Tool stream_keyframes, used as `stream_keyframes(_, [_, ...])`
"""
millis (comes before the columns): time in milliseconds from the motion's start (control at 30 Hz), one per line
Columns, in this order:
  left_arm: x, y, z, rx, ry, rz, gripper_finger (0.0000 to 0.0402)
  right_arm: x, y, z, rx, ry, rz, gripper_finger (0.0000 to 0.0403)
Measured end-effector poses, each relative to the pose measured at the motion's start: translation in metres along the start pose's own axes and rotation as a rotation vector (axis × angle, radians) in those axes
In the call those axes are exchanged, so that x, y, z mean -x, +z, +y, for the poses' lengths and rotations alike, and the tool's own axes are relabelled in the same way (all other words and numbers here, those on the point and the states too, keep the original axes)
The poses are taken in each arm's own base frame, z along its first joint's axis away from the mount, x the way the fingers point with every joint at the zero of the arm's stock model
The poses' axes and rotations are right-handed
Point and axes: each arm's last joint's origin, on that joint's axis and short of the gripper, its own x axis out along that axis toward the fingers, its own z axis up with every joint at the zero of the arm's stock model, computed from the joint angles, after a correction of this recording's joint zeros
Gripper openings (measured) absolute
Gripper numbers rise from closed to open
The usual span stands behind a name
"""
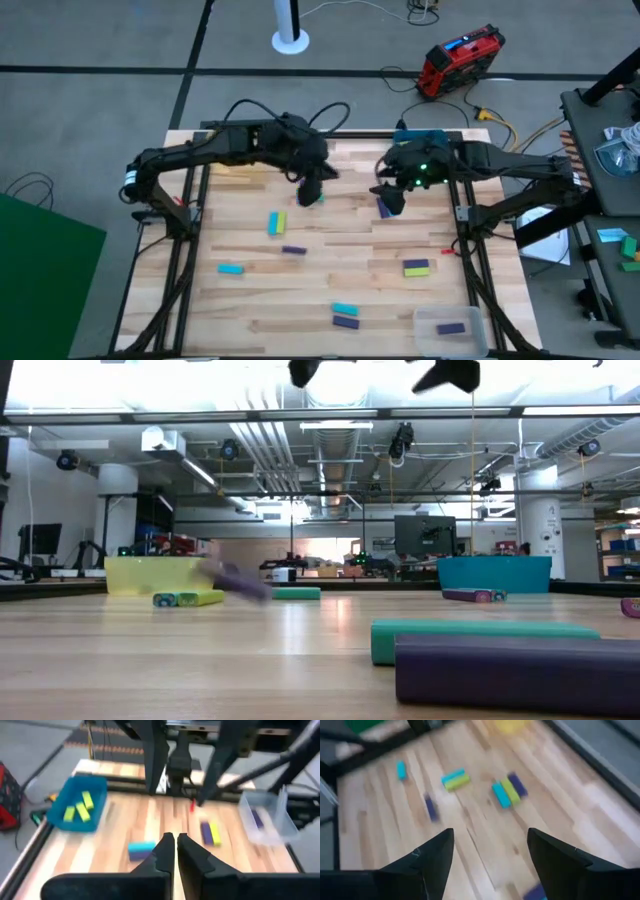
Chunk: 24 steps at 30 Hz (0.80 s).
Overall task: Sort blocks
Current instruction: Put the blue block into the transparent bin
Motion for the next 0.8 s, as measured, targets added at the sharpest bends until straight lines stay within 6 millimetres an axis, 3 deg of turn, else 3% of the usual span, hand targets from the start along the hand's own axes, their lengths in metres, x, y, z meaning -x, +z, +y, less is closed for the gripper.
stream_keyframes(233, [0.034,-0.036,-0.009,0.077,0.000,0.399,0.0000,-0.023,-0.006,-0.001,0.012,-0.044,0.110,0.0243])
stream_keyframes(367, [0.048,-0.050,-0.021,0.101,-0.010,0.544,0.0000,-0.046,-0.008,0.001,0.068,-0.043,0.161,0.0243])
stream_keyframes(600, [0.050,-0.077,-0.052,0.075,-0.072,0.632,0.0000,-0.080,-0.010,0.005,0.125,-0.003,0.222,0.0234])
stream_keyframes(800, [0.038,-0.119,-0.078,0.074,-0.099,0.769,0.0001,-0.089,-0.011,0.006,0.167,0.012,0.243,0.0233])
